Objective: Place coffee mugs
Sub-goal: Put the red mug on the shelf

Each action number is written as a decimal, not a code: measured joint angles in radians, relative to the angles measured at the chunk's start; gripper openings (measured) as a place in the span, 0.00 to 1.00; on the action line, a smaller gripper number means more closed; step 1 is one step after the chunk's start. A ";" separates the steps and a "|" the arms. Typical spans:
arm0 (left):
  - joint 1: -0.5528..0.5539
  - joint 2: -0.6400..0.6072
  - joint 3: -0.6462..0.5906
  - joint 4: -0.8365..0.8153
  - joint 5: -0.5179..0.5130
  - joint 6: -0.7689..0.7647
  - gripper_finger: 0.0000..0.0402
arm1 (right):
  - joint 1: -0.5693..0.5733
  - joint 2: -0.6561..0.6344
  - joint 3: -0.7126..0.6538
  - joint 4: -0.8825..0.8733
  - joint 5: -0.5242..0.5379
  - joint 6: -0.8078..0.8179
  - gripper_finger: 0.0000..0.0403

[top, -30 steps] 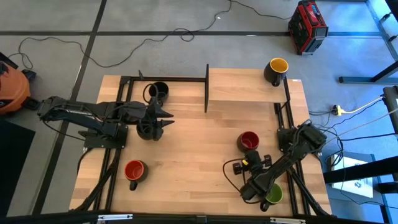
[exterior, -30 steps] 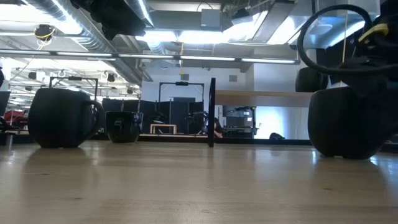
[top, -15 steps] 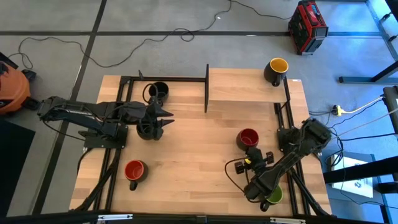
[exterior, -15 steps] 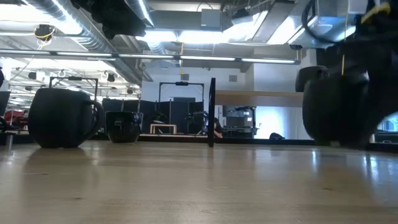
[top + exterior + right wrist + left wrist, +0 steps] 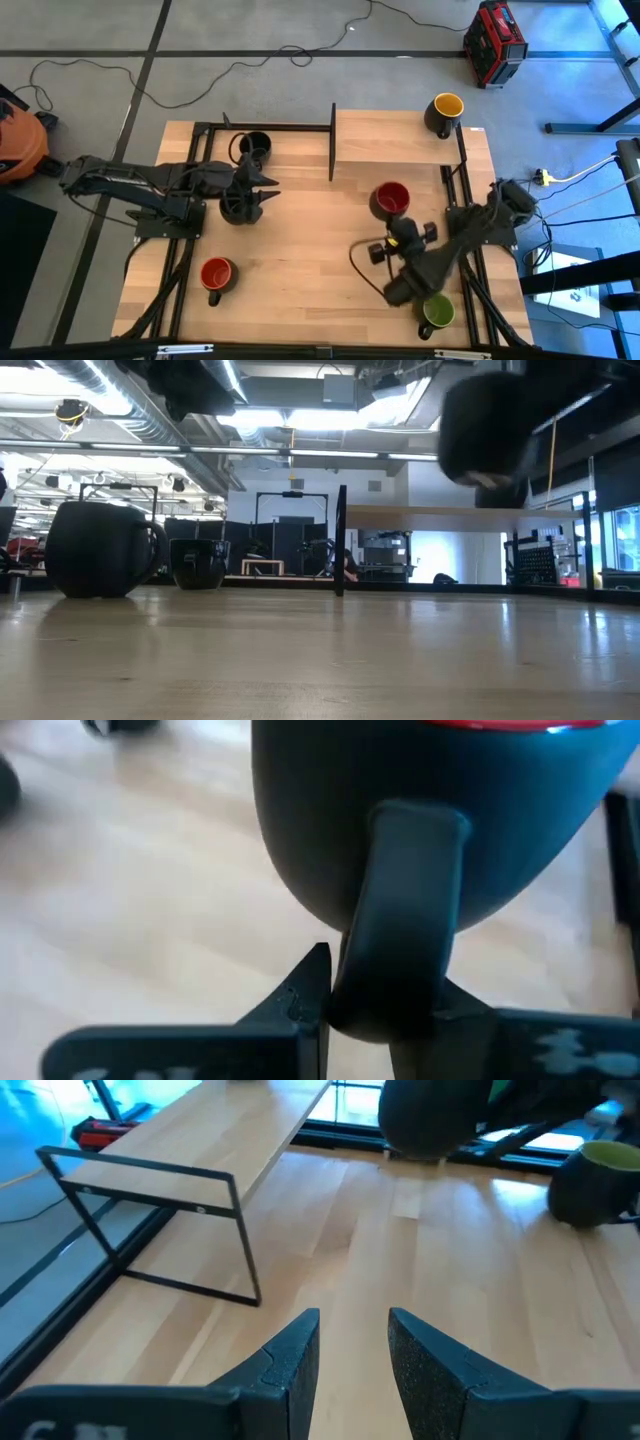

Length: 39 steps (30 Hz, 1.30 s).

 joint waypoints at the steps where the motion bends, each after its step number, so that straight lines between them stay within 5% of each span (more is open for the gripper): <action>1: 0.007 0.000 0.000 0.000 0.000 0.001 0.29 | -0.028 -0.005 0.019 0.003 0.009 -0.040 0.12; 16: 0.149 -0.008 0.000 0.005 0.006 0.079 0.29 | -0.432 -0.258 0.055 0.026 0.102 -0.441 0.12; 27: 0.196 -0.008 0.000 0.004 0.006 0.101 0.29 | -0.727 -0.323 0.054 0.261 -0.086 -0.947 0.12; 39: 0.196 -0.008 0.000 0.004 0.029 0.101 0.29 | -0.885 -0.325 -0.011 0.364 -0.097 -1.020 0.12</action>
